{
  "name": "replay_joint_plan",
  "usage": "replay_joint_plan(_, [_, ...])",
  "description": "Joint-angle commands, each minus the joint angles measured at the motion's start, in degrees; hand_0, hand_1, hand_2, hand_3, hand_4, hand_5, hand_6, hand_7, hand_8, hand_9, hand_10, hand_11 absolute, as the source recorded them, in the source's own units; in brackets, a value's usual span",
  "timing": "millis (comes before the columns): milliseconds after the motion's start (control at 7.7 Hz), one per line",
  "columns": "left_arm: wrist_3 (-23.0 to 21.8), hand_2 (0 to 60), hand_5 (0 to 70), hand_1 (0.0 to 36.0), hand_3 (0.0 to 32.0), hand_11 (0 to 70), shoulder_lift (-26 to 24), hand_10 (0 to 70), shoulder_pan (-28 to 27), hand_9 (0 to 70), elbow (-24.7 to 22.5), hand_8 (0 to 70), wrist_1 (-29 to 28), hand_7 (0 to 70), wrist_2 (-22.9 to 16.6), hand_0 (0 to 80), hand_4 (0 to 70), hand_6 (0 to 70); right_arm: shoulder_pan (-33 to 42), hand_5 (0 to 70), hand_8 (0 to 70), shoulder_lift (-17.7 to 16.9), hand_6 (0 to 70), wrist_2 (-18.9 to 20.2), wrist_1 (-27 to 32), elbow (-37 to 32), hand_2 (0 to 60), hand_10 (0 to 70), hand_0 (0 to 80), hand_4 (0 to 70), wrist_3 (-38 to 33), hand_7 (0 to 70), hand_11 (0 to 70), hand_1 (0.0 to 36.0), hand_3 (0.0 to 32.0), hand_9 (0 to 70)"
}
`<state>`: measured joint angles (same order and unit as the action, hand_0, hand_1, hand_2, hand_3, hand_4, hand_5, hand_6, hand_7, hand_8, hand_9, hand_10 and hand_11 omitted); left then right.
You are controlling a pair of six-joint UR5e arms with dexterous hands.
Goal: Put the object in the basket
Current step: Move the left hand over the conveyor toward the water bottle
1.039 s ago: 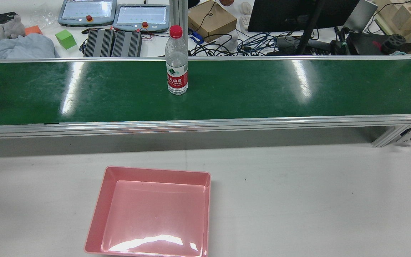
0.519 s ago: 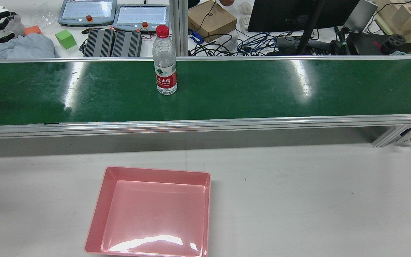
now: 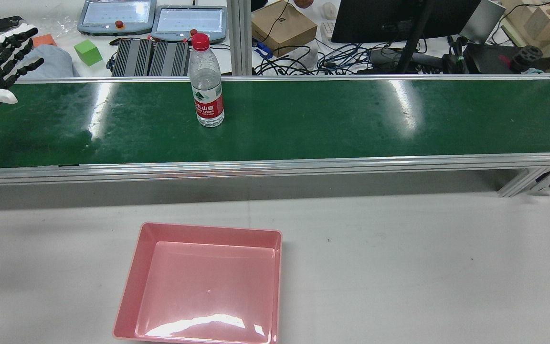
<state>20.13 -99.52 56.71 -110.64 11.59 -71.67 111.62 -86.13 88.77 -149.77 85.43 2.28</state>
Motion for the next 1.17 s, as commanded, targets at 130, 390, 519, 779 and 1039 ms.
replay_joint_plan(130, [5.00, 0.0, 13.7, 4.3, 1.6, 10.7, -2.51, 6.7, -4.14, 1.1, 0.25, 1.8, -1.13, 0.4, 1.27, 47.4, 9.6, 1.1, 0.00, 0.0, 0.0, 0.00, 0.0, 0.00, 0.00, 0.00, 0.0, 0.0, 0.0, 0.0, 0.00, 0.0, 0.0, 0.0, 0.0, 0.0])
replay_joint_plan(390, [7.80, 0.0, 14.2, 4.1, 0.8, 10.0, -4.70, 6.4, -4.59, 1.5, 1.04, 1.8, -1.57, 0.5, 1.18, 46.7, 9.6, 1.7, 0.00, 0.0, 0.0, 0.00, 0.0, 0.00, 0.00, 0.00, 0.0, 0.0, 0.0, 0.0, 0.00, 0.0, 0.0, 0.0, 0.0, 0.0])
replay_joint_plan(519, [7.99, 0.0, 13.9, 4.1, 0.4, 9.7, -6.54, 6.2, -4.85, 1.4, 3.57, 1.6, -2.18, 0.4, 1.18, 46.5, 9.2, 1.7, 0.00, 0.0, 0.0, 0.00, 0.0, 0.00, 0.00, 0.00, 0.0, 0.0, 0.0, 0.0, 0.00, 0.0, 0.0, 0.0, 0.0, 0.0])
replay_joint_plan(779, [7.90, 0.0, 14.2, 4.3, 0.0, 9.5, -8.66, 6.0, -4.85, 1.7, 9.88, 1.7, -6.02, 0.5, 1.10, 46.4, 9.2, 2.0, 0.00, 0.0, 0.0, 0.00, 0.0, 0.00, 0.00, 0.00, 0.0, 0.0, 0.0, 0.0, 0.00, 0.0, 0.0, 0.0, 0.0, 0.0])
replay_joint_plan(1039, [7.99, 0.0, 14.7, 4.7, 0.0, 9.8, -9.29, 6.3, -4.59, 2.4, 11.50, 2.9, -6.49, 1.1, 1.10, 46.5, 11.1, 2.8, 0.00, 0.0, 0.0, 0.00, 0.0, 0.00, 0.00, 0.00, 0.0, 0.0, 0.0, 0.0, 0.00, 0.0, 0.0, 0.0, 0.0, 0.0])
